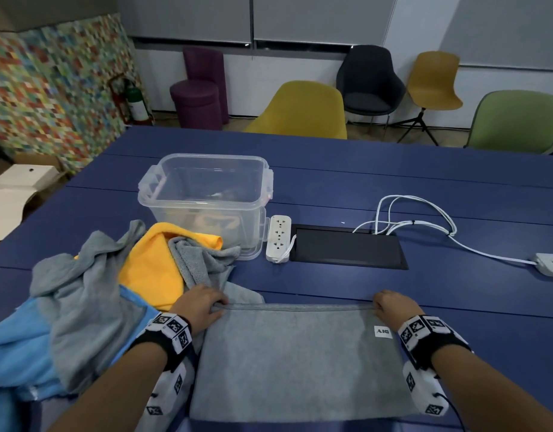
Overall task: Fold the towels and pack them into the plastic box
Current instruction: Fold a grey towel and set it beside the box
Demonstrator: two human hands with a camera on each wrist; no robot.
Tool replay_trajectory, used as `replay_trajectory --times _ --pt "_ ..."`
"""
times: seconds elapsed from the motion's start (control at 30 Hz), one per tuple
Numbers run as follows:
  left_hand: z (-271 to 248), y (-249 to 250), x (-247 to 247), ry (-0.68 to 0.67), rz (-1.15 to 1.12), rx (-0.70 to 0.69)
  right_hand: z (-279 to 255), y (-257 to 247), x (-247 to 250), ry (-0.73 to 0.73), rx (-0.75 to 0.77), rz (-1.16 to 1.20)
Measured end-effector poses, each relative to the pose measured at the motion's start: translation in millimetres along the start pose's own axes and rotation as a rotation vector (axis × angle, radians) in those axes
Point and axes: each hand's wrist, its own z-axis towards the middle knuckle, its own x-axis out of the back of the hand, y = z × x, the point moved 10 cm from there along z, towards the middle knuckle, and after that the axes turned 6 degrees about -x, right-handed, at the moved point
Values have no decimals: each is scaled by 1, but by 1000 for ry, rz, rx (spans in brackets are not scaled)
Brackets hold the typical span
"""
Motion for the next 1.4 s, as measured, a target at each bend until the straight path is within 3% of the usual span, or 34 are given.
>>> replay_trajectory --times 0.2,0.43,0.57,0.63,0.77,0.87,0.93,1.1,1.3,1.4 --pt "8 -2 3 -48 38 40 10 6 -3 -10 -42 -4" --pt "9 3 17 35 95 28 10 10 3 102 -28 -189" --pt "-4 20 38 109 147 -53 -16 7 26 144 -18 -176" --pt "-16 32 43 81 253 -112 -32 8 36 217 -11 -214" --pt "-44 48 39 33 320 -118 -72 7 36 211 -1 -171" --pt "-73 58 27 -53 303 -93 -108 -7 33 274 78 -159" --pt "-91 62 12 -101 277 -76 -116 -2 5 165 97 -110" --pt "-117 73 -33 -128 216 -130 -138 -15 -25 287 202 -168" --pt "-124 74 -52 -89 283 -5 -135 -20 -50 250 192 -102" --pt "-117 67 -70 -100 300 30 -130 -15 -57 187 109 -95"
